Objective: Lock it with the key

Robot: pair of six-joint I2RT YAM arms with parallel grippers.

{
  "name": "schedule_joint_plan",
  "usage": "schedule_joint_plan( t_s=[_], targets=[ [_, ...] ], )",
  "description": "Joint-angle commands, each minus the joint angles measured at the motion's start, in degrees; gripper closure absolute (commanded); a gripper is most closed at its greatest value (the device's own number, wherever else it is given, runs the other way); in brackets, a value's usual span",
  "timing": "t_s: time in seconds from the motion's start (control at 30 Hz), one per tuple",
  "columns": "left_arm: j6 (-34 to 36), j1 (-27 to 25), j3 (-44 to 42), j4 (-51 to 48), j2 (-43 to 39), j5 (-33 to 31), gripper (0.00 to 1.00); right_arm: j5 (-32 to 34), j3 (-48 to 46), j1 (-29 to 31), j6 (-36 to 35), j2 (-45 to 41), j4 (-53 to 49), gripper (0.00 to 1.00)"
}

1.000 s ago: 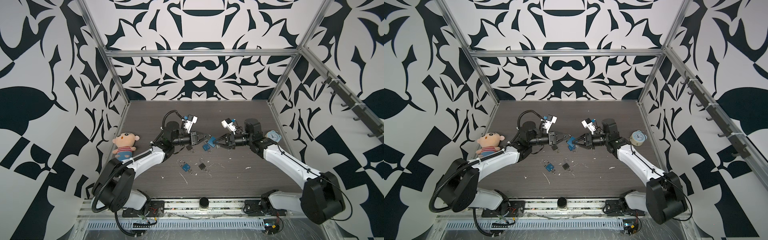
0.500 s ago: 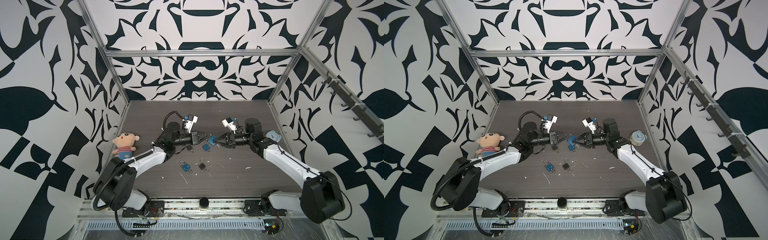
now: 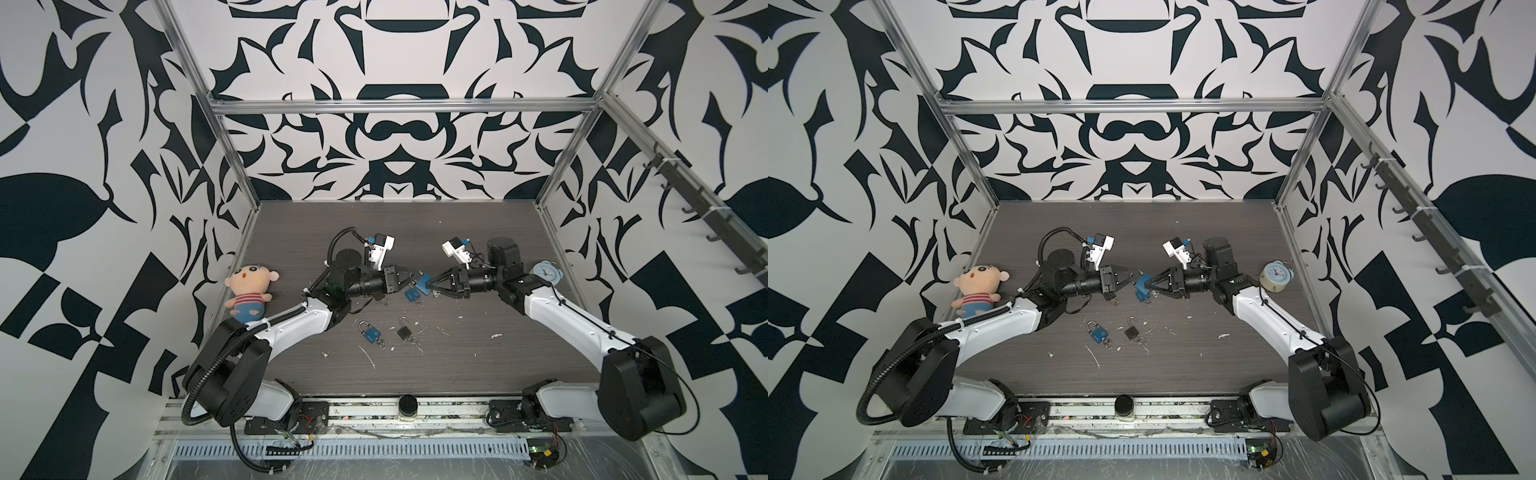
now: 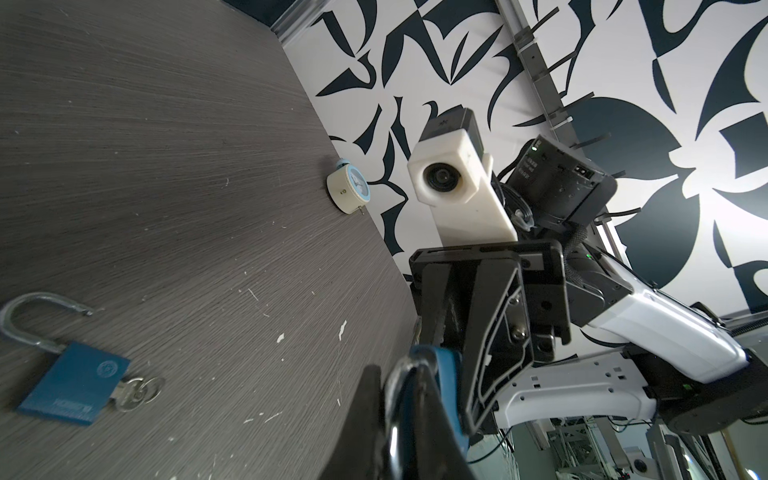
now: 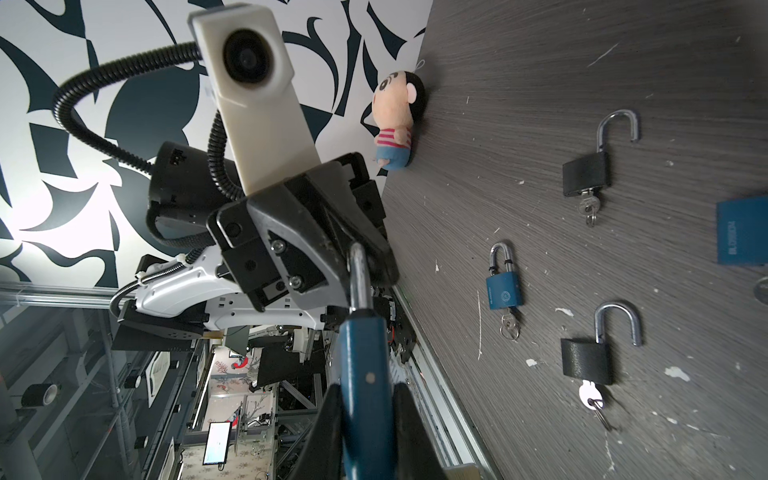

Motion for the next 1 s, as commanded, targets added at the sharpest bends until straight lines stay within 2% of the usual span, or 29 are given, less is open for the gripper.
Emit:
schedule_joint_plan(
  t_s=[0.0, 0.13, 0.33, 0.43, 0.63, 0.7, 0.77, 0.83, 0.97],
  targets=[
    [-2.07, -3.80, 1.06, 0.35, 0.55, 15.66, 1.00, 8.70, 4.79, 2.01, -5.72, -1.73, 6.21, 1.00],
    [-2.72, -1.95, 2.55, -0.21, 0.39, 18.12, 0.99, 9.45, 4.09, 2.06, -6.84, -2.66, 4.50, 1.00],
    [-0.46, -1.86, 3.86, -4.52, -0.11, 18.84, 0.95, 9.73, 4.40, 2.03, -7.01, -2.38, 4.49, 1.00],
    [-0.26, -1.84, 3.98, -4.76, 0.18, 18.84, 1.00, 9.24, 4.52, 2.09, -7.00, -2.31, 4.45, 1.00],
    [-0.10, -1.66, 4.14, -5.34, 0.95, 17.29, 1.00, 10.62, 4.80, 2.10, -8.32, -2.62, 2.34, 1.00],
    [-0.07, -0.94, 3.75, -6.20, 0.93, 15.36, 1.00, 10.64, 4.35, 2.09, -8.25, -2.85, 2.67, 0.72],
    [-0.67, 0.17, 3.36, -6.23, 0.72, 14.20, 1.00, 10.46, 3.32, 2.01, -7.21, -3.30, 4.51, 0.57],
    [-1.83, 1.54, 2.77, -5.28, 0.51, 13.67, 1.00, 10.21, 2.56, 1.59, -6.15, -3.80, 5.73, 0.50],
    [-2.92, 4.11, 2.47, -5.60, 0.00, 13.49, 1.00, 9.59, 0.56, -0.74, -2.78, -5.28, 9.41, 0.47]
  ],
)
